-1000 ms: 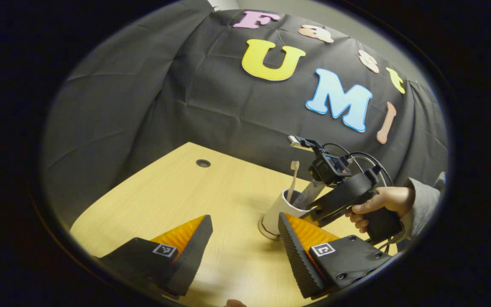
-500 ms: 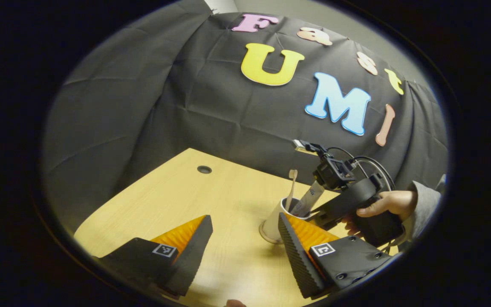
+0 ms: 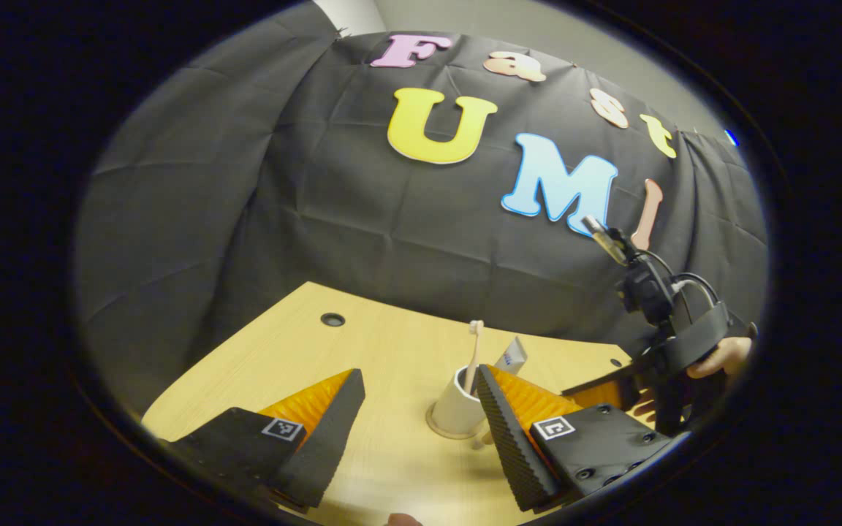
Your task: Put the toothbrush and toothpaste on the desktop into the cup, then pick up the cup and place it on the coaster on the desktop.
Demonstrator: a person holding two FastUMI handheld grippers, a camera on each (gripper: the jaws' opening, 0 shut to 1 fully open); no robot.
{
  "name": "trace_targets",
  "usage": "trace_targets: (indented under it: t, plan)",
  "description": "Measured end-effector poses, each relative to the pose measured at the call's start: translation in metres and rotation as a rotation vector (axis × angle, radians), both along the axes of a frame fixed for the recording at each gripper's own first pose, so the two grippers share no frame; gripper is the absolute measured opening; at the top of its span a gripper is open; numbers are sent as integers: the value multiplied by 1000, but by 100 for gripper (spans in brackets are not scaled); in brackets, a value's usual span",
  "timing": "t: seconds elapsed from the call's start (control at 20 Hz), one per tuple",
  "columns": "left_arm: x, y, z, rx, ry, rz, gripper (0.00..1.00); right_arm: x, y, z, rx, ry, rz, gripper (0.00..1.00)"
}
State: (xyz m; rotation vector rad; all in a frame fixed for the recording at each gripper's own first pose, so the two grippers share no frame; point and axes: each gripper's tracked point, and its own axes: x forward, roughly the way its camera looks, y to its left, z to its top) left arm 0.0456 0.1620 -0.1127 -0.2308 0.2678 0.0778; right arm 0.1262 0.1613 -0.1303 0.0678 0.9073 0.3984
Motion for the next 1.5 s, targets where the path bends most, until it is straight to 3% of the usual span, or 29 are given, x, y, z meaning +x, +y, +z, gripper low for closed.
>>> trace_targets:
  t: [0.45,0.65,0.9,1.25,1.3,1.35,1.5]
  plan:
    - [27,-83,40,33,-59,-121,98,-38,-117,84,57,-363,-307,92]
    - [29,-110,53,69,-77,-156,98,-46,-149,108,61,-487,-401,91]
    - [27,-113,70,58,-81,-145,100,-49,-159,134,41,-632,-443,91]
    - [21,-107,80,72,-99,-128,100,-52,-160,167,44,-745,-460,91]
    - [19,-107,83,74,-104,-132,95,-52,-163,173,36,-766,-464,91]
    - [19,-107,83,76,-105,-135,100,-52,-166,178,24,-785,-467,91]
    - [16,-111,82,94,-95,-149,100,-53,-173,188,3,-826,-474,91]
